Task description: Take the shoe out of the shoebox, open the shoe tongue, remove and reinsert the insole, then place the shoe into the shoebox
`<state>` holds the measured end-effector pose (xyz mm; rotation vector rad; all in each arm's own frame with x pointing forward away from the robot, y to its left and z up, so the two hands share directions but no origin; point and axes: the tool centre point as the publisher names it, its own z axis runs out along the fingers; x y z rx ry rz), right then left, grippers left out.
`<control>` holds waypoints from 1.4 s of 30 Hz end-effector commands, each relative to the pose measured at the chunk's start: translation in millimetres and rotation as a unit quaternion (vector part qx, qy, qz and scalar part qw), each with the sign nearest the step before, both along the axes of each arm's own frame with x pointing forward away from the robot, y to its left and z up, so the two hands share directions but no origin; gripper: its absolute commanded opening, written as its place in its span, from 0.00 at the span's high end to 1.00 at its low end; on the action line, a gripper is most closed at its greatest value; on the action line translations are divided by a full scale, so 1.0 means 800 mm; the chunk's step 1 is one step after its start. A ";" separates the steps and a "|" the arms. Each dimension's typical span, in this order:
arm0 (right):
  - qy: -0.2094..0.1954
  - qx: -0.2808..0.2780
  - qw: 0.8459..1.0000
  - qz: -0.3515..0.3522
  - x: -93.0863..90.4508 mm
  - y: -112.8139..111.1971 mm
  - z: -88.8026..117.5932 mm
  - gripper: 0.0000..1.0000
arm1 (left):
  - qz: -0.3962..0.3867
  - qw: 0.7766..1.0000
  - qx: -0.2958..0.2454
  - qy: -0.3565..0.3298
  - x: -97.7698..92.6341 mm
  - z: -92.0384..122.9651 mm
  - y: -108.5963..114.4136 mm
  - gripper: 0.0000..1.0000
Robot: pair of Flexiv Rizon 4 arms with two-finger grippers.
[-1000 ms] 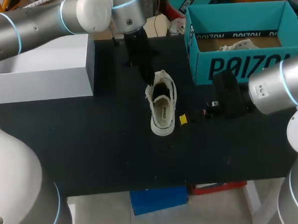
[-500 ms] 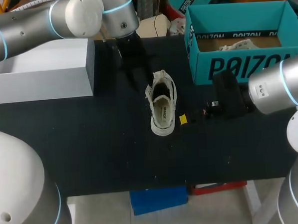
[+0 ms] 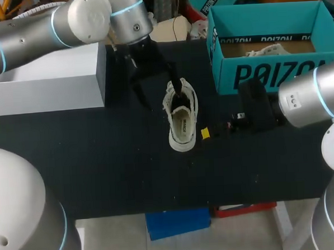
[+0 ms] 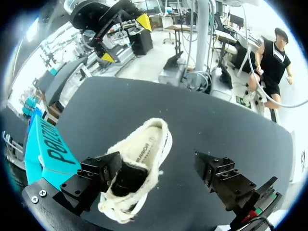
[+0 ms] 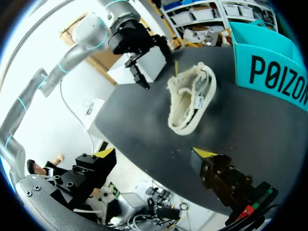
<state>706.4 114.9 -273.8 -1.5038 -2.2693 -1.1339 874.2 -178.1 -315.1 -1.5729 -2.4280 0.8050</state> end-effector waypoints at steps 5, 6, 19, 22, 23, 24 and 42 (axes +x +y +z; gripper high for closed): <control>0.000 -0.001 1.000 -0.001 0.000 0.002 0.000 0.00 | 0.273 0.955 -0.110 0.027 -0.028 0.030 0.061 0.00; 0.000 -0.001 1.000 -0.001 0.000 0.002 0.000 0.00 | 0.289 0.950 -0.112 0.019 -0.030 0.034 0.069 0.00; 0.000 -0.001 1.000 -0.001 0.000 0.002 0.000 0.00 | 0.492 0.862 -0.118 -0.013 -0.073 0.050 0.175 0.00; 0.000 -0.001 1.000 -0.001 0.000 0.002 0.000 0.00 | 0.516 0.847 -0.124 0.002 -0.079 0.046 0.196 0.00; 0.000 -0.001 1.000 -0.001 0.000 0.002 0.000 0.00 | 0.524 0.843 -0.120 0.000 -0.080 0.044 0.202 0.00; 0.000 -0.001 1.000 -0.001 0.000 0.002 0.000 0.00 | 0.528 0.841 -0.121 0.003 -0.081 0.042 0.207 0.00; 0.000 -0.001 1.000 -0.001 0.000 0.002 0.000 0.00 | 0.509 0.847 -0.152 0.004 -0.068 0.045 0.239 0.00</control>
